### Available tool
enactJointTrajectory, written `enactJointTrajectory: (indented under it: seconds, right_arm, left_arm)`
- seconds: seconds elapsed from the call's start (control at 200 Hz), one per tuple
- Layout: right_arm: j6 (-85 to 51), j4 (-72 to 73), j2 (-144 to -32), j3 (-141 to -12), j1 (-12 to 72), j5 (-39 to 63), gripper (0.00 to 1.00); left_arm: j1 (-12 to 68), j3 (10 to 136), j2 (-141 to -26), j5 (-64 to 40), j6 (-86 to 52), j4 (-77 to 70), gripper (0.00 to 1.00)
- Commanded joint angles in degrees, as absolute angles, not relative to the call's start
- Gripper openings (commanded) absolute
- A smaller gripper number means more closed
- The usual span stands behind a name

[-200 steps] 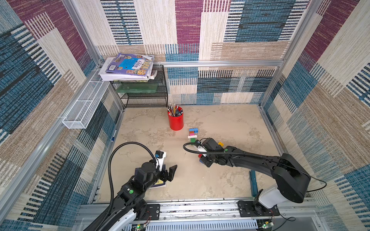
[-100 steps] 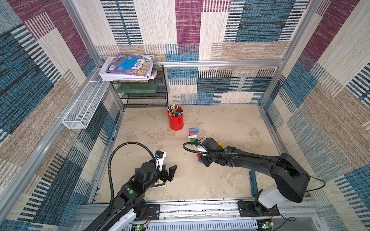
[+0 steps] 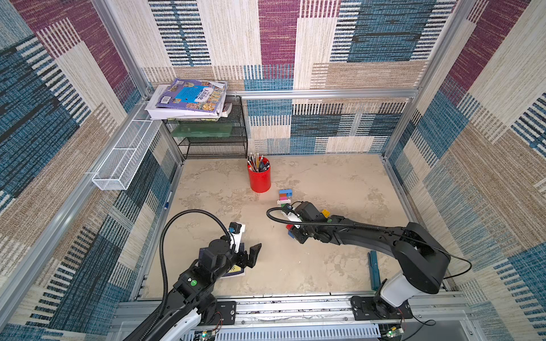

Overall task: Assemble the letter f with lego
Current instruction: Move the lego brick at the center of the board.

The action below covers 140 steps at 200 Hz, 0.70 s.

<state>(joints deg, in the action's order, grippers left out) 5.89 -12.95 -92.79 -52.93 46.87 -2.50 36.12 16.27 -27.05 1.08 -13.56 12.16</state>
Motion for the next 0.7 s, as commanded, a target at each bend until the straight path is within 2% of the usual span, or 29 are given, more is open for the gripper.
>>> enactJointTrajectory:
  seconds: [0.0,0.265,0.696]
  right_arm:
    - [5.8,-15.3,-94.5,-53.7,47.1,-1.0,0.22]
    - [7.3,-16.8,-98.6,-59.6,46.8,-2.0,0.22]
    - [7.1,-25.1,-99.0,-69.4,46.8,-2.8,0.24]
  left_arm:
    - [36.1,16.2,-27.1,0.9,-13.5,10.5,0.99]
    - [36.1,16.3,-27.2,1.0,-13.5,10.5,0.99]
    - [36.1,16.2,-27.0,0.8,-13.6,10.5,0.99]
